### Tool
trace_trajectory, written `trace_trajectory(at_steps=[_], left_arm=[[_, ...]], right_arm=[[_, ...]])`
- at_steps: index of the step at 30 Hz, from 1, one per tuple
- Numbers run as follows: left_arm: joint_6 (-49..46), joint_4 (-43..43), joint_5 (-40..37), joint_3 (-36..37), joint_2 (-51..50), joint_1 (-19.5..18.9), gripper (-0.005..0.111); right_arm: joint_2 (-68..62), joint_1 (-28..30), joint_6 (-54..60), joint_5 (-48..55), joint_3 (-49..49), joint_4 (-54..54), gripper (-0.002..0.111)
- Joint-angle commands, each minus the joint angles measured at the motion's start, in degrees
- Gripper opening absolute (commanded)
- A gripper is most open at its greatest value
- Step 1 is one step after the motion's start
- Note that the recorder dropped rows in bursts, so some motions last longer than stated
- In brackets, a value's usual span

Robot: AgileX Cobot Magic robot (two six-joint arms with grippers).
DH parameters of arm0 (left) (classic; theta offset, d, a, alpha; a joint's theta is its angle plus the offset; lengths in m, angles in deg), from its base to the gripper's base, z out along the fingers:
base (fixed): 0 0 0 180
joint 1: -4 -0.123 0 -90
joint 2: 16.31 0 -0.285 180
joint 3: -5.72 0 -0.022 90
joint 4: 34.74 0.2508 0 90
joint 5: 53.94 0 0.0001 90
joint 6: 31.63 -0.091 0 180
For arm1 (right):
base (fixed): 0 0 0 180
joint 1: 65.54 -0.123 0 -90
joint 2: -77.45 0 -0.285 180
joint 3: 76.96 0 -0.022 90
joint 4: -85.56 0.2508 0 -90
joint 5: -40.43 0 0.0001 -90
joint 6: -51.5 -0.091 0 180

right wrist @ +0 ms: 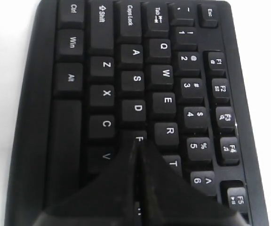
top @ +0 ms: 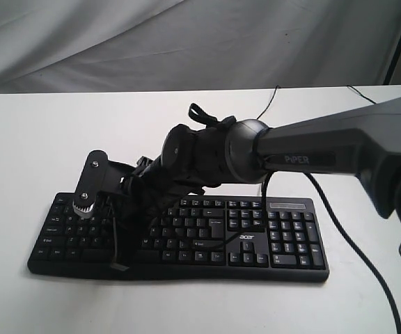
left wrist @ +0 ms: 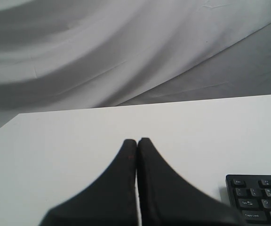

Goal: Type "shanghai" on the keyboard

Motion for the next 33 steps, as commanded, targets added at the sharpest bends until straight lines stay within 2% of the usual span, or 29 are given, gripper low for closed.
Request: trace_trajectory(at_steps=[1,21,33], left_arm=[[0.16,-0.03,0.3,0.29,-0.18,0.22,0.001],[0.16,-0.03,0.3,0.29,-0.18,0.22,0.001],[0.16,-0.03,0.3,0.29,-0.18,0.22,0.001]], right_arm=[[0.0,0.48,-0.17,-0.41,-0.39,-0.19,0.0],[-1.34,0.5,-0.17,-0.55,-0.28,-0.64,0.0],[2.04,0.5,-0.17,-0.42,-0.28,-1.5,0.0]])
